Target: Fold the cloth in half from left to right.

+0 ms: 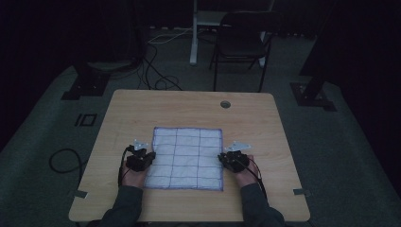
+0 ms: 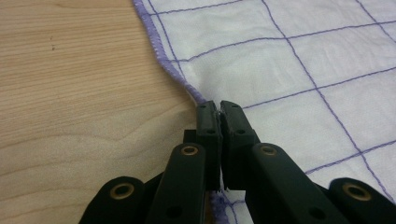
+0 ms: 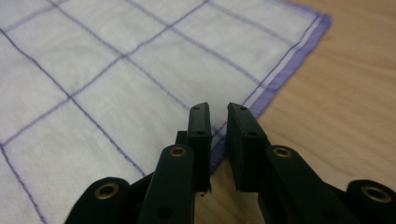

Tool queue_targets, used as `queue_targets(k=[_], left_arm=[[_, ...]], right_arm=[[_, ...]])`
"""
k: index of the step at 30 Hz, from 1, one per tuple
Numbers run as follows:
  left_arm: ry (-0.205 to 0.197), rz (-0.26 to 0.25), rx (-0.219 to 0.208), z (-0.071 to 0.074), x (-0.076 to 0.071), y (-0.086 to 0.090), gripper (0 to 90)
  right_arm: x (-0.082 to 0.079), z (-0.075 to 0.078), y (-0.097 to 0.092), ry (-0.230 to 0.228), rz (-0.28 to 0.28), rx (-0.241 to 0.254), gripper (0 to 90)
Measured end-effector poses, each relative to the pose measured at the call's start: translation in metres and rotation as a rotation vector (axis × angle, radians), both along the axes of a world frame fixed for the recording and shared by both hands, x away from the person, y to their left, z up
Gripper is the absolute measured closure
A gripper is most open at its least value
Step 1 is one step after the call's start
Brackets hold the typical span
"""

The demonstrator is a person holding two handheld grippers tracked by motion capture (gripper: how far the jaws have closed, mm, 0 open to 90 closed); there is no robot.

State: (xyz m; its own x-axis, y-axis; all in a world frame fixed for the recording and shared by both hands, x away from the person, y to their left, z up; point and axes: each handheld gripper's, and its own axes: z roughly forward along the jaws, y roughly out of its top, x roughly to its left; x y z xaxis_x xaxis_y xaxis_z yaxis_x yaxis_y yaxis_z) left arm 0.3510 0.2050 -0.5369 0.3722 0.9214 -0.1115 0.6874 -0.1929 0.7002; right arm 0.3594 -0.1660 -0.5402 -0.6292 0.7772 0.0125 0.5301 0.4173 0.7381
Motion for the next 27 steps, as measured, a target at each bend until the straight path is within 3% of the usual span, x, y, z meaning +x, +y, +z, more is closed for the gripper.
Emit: queue_targets(k=[7, 16, 27], left_arm=[[-0.017, -0.013, -0.072, 0.008, 0.000, 0.003, 88.2], [-0.087, -0.100, -0.150, 0.035, -0.004, -0.005, 88.3], [-0.127, -0.188, -0.196, 0.057, -0.001, -0.027, 88.5]], right_arm=[[0.000, -0.002, 0.000, 0.009, -0.003, 0.012, 79.1], [-0.001, -0.004, -0.001, 0.010, 0.003, 0.035, 73.3], [-0.002, -0.005, -0.002, 0.008, 0.009, 0.050, 70.2]])
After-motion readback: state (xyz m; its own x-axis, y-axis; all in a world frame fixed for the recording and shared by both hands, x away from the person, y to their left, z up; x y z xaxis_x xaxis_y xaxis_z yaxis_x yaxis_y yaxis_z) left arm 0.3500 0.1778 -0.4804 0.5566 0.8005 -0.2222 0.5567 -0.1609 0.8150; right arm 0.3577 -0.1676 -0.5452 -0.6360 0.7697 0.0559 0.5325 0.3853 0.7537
